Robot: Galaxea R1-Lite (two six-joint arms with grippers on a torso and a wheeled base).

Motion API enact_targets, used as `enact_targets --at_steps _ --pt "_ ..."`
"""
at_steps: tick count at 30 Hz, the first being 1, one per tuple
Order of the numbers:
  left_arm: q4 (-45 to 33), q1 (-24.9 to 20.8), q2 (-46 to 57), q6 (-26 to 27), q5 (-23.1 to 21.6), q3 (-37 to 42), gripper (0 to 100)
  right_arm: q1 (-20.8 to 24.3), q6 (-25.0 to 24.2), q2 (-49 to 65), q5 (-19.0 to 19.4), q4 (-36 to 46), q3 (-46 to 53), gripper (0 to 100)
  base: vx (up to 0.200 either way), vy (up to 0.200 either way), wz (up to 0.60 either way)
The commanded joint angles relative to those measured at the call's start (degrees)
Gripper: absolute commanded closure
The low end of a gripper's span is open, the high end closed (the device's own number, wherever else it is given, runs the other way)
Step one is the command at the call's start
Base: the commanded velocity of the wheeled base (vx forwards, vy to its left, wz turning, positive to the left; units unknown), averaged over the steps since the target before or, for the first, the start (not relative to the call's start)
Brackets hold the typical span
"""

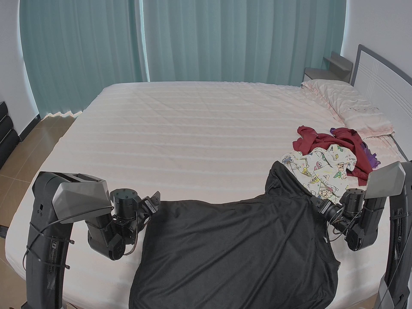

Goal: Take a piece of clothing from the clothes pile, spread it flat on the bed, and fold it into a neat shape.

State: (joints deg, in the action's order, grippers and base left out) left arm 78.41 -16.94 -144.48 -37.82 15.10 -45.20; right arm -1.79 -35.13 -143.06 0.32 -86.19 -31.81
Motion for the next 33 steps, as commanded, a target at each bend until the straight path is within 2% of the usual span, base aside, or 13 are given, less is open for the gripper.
enact_targets --at_steps 1,7,15,21,22,27,33 --pt "-7.2 -0.4 2.6 1.3 -4.6 -2.4 0 1.0 -4.2 -0.1 1.9 -2.2 5.3 0 0.0 0.0 0.0" --pt "-10.2 0.3 2.2 2.1 -8.9 -5.3 0 1.3 -4.2 -0.1 2.2 -3.4 7.0 0 0.0 0.0 0.0" --pt "-12.1 0.3 -2.6 8.5 -8.1 -9.0 0 1.3 -4.2 0.4 2.1 -3.5 7.5 0 0.0 0.0 0.0" --pt "-12.5 0.2 -3.7 8.8 -8.3 -10.7 0 0.8 -3.8 0.7 1.9 -3.5 7.4 0 0.0 0.0 0.0" --pt "-12.4 0.2 -3.8 8.8 -8.2 -10.9 100 0.8 -3.8 0.7 1.9 -3.5 7.5 0 0.0 0.0 0.0" --pt "-12.3 0.5 -3.9 9.0 -7.5 -11.5 100 0.7 -3.6 0.6 1.8 -3.5 7.5 0 0.0 0.0 0.0" --pt "-12.0 2.4 -3.3 9.0 -3.0 -12.9 100 0.6 -3.5 0.6 1.7 -3.5 7.4 0 0.0 0.0 0.0"
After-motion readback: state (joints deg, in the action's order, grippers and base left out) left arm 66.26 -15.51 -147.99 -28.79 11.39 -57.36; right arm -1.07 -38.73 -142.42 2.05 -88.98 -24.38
